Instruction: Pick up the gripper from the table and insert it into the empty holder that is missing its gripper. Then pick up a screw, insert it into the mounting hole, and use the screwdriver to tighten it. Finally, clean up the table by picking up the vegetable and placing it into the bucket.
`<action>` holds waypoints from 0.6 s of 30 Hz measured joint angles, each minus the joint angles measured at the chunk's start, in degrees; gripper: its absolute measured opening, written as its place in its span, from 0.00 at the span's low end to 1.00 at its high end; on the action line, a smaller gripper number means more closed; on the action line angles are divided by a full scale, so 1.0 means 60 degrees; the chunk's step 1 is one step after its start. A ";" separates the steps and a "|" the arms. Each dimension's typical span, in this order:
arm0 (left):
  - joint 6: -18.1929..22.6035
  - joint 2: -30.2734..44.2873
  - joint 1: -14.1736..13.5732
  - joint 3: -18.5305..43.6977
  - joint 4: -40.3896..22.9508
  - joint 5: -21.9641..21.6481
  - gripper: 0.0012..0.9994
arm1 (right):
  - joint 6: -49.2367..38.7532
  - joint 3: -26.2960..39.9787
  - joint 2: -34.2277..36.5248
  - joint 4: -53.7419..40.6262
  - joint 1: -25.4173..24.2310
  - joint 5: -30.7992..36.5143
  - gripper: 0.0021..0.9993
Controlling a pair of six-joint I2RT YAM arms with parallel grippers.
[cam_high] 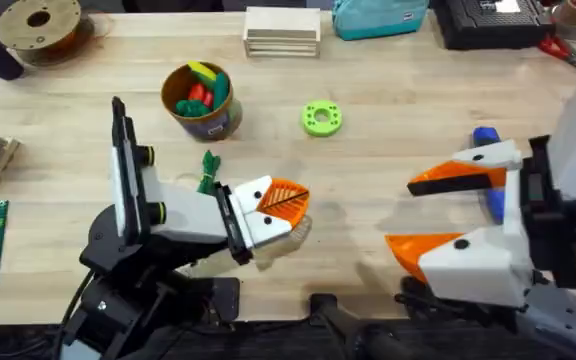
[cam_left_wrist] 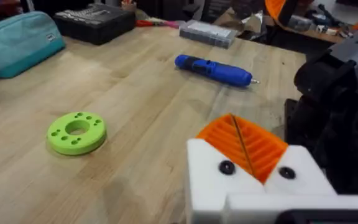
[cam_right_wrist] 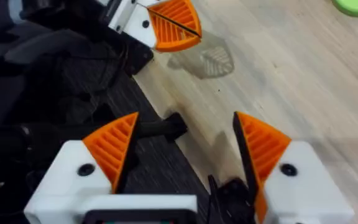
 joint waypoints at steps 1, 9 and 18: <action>0.0000 -0.0003 0.0000 0.0000 0.0003 -0.0003 0.00 | -0.0053 -0.0004 0.0000 0.0000 0.0000 0.0003 0.89; 0.0000 -0.0003 0.0000 0.0000 0.0003 -0.0004 0.00 | -0.0148 -0.0004 0.0002 0.0044 -0.0005 0.0494 0.89; 0.0000 -0.0001 0.0000 0.0000 0.0003 -0.0022 0.00 | -0.0294 -0.0004 0.0892 0.0066 -0.1619 0.1725 0.89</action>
